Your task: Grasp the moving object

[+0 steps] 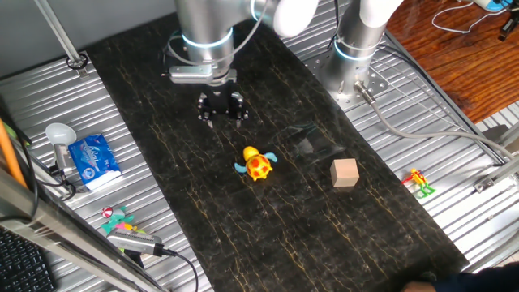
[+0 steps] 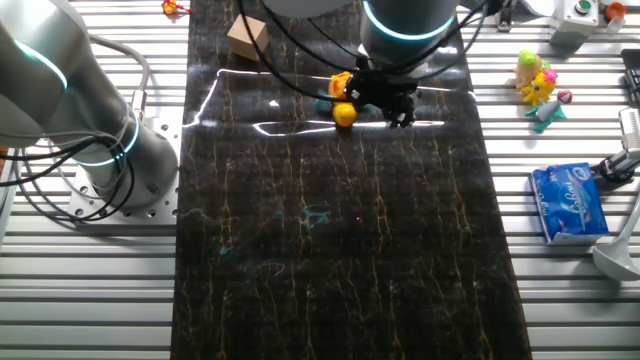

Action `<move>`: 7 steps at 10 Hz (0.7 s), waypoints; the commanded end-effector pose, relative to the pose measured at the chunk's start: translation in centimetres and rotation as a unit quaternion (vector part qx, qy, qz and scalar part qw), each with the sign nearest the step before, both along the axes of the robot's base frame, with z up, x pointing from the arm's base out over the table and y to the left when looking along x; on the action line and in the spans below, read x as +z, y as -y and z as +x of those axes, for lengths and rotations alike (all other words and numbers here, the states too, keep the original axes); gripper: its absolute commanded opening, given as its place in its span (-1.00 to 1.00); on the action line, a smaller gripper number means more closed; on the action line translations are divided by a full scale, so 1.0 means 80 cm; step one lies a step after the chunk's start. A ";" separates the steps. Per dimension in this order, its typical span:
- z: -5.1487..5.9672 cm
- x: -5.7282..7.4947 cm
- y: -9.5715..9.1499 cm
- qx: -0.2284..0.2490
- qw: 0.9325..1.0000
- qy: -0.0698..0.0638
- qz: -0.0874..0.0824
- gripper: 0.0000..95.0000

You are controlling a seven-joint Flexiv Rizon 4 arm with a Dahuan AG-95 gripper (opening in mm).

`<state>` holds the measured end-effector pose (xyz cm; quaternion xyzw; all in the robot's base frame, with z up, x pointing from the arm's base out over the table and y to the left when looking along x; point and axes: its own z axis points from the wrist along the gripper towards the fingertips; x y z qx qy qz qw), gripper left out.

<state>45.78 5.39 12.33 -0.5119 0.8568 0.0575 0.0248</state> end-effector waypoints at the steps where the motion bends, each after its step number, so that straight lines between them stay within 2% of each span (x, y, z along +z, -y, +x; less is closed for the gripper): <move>1: -0.007 0.003 -0.013 -0.011 1.000 0.001 -0.023 0.60; 2: -0.011 0.005 -0.023 -0.013 0.999 0.002 -0.031 0.60; 3: -0.033 0.006 -0.075 -0.028 0.999 0.006 -0.040 0.60; 4: -0.042 0.003 -0.093 -0.035 0.998 0.006 -0.045 0.60; 5: -0.057 -0.007 -0.119 -0.044 0.998 0.009 -0.050 0.60; 7: -0.066 -0.022 -0.132 -0.039 0.998 0.013 -0.047 0.60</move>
